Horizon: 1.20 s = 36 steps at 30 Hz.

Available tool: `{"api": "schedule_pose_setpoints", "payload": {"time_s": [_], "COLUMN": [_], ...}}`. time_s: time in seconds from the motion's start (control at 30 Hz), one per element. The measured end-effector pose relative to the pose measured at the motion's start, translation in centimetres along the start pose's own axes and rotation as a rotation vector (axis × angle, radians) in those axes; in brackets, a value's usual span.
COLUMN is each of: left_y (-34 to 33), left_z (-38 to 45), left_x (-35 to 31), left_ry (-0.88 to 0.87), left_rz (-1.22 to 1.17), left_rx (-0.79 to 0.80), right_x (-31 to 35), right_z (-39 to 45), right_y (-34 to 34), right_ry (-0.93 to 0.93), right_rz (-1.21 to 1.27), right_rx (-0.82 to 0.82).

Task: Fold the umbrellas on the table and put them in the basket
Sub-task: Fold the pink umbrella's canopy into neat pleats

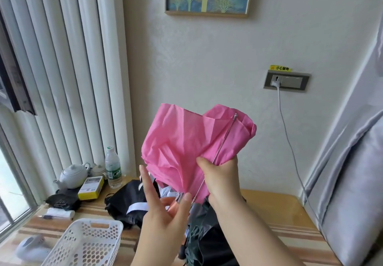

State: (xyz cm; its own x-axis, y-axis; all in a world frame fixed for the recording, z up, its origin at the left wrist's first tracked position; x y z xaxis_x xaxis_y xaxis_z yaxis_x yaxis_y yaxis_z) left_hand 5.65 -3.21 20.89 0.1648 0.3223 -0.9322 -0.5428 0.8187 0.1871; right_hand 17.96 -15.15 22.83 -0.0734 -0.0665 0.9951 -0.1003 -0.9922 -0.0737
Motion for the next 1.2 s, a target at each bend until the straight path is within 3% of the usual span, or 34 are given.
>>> {"api": "schedule_pose_setpoints", "payload": {"time_s": [0.07,0.17,0.3,0.47,0.53,0.67,0.73,0.9,1.07,1.13,1.2], "left_y": [-1.0,-2.2,-2.2,-3.0,-3.4,-3.8,-3.8,-3.8,-3.8,-3.8,-3.6], "left_z": [-0.5,0.4,1.4,0.6,1.4,2.7,2.6,3.1,4.3,4.5,4.4], "left_x": [-1.2,-1.9,-2.8,-4.0,-3.1,-1.1,-1.4,-1.7,0.6,1.8,2.7], "left_ry": [-0.175,-0.235,-0.261,-0.252,-0.205,0.089,0.126,0.153,0.285,0.367,0.406], "left_rz": [0.173,0.291,0.349,0.611,0.463,-0.17,-0.342,-0.534,-0.68,-0.778,-0.835], "left_rx": [0.113,0.265,0.238,0.136,0.202,0.381,0.406,0.331,0.276,0.265,0.259], "right_x": [0.1,0.5,2.0,3.4,3.5,3.7,3.6,3.1,1.6,1.2,0.3], "right_z": [0.2,-0.4,-0.8,-1.4,-1.4,-0.8,-0.4,0.3,0.5,0.6,1.2], "right_y": [0.2,0.1,0.2,0.6,0.8,0.8,0.5,-0.3,-0.3,1.3,4.1], "right_ry": [0.02,0.059,0.146,0.215,0.224,0.248,0.247,0.198,0.104,0.072,0.012], "right_rz": [-0.017,-0.052,-0.085,-0.11,-0.11,-0.093,-0.067,-0.046,-0.264,-0.298,-0.318], "right_rx": [-0.002,0.012,0.005,0.003,0.009,0.031,0.071,0.235,0.399,0.326,0.141]}}
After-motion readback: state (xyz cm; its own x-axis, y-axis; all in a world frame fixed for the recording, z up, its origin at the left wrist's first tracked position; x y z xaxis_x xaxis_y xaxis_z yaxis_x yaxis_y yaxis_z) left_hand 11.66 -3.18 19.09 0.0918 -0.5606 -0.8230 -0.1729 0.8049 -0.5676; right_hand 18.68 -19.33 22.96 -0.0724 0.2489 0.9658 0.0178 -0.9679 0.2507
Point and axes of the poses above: each hand's wrist, its own z-axis towards the middle knuckle, its own y-axis out of the back of the hand, x = y × z, the point moved 7 cm from there along z, towards the middle knuckle, and after that the axes turned 1 degree about -y, right-handed, at the moved point
